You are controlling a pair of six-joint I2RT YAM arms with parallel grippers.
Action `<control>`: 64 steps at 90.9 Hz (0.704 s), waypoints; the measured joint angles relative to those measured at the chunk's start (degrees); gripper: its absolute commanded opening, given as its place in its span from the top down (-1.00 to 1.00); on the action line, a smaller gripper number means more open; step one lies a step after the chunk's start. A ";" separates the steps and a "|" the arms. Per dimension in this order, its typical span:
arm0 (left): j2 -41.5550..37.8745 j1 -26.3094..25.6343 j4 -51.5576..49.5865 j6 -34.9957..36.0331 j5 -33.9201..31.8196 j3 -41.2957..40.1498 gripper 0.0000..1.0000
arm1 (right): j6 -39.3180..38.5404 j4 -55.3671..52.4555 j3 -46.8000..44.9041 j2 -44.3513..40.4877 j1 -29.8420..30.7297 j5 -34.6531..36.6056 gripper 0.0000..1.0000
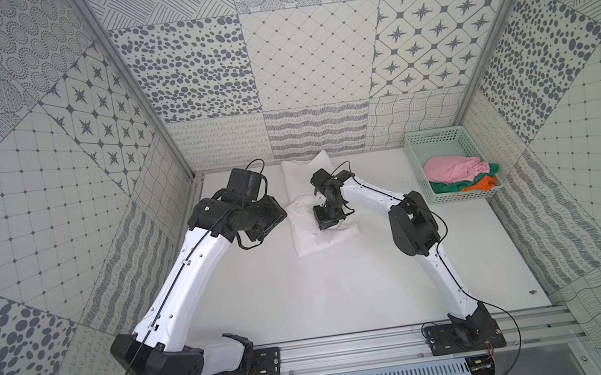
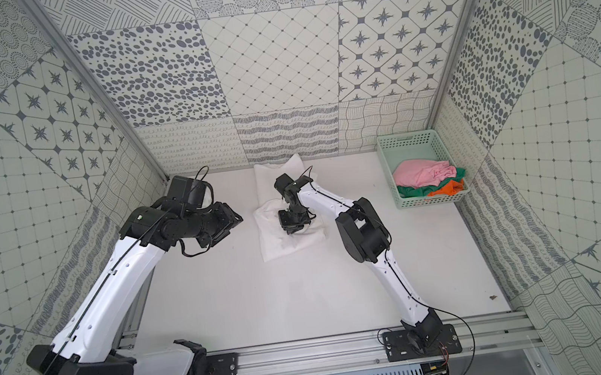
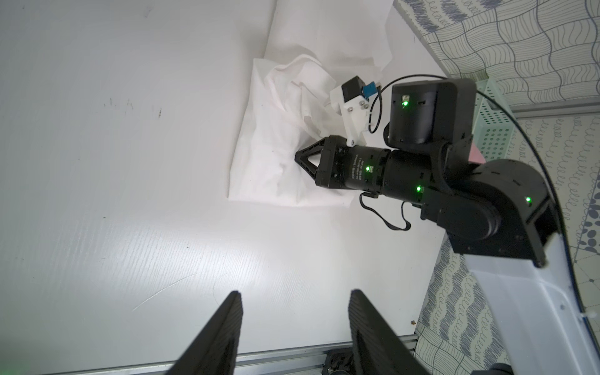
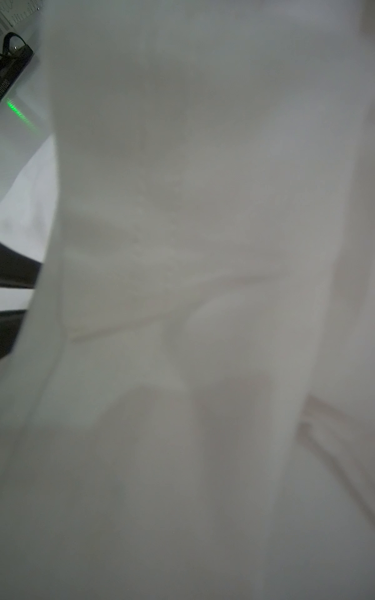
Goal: Fold and stack t-shirts
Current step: Smooth out the T-shirt at the center of the board.
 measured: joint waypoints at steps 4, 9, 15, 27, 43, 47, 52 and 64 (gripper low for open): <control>-1.14 0.00 -0.66 -0.26 0.02 -0.87 -0.08 | -0.17 -0.15 1.79 0.96 -0.22 0.26 0.69; -2.54 0.00 -1.42 -0.57 0.00 -1.99 -0.08 | -0.31 -0.46 4.20 2.16 -0.72 0.55 0.68; -4.11 0.00 -2.03 -0.76 0.00 -3.34 -0.08 | -0.50 -0.66 7.02 3.56 -1.46 0.74 0.67; -7.30 0.00 -4.48 -1.22 -0.02 -5.95 -0.08 | -1.25 -1.05 11.32 5.62 -3.34 1.01 0.66; -10.14 0.00 -6.97 -2.25 -0.17 -7.72 -0.08 | -2.21 -1.22 16.13 8.66 -5.92 1.60 0.62; -10.67 0.00 -7.58 -2.51 -0.17 -8.02 -0.08 | -2.56 -1.36 16.85 9.29 -6.43 1.64 0.61; -11.28 0.00 -8.33 -2.69 -0.17 -8.33 -0.08 | -2.84 -1.68 17.79 9.84 -7.15 1.57 0.56; -12.31 0.00 -9.25 -3.19 -0.11 -9.29 -0.08 | -3.58 -2.16 21.33 11.13 -8.83 0.96 0.34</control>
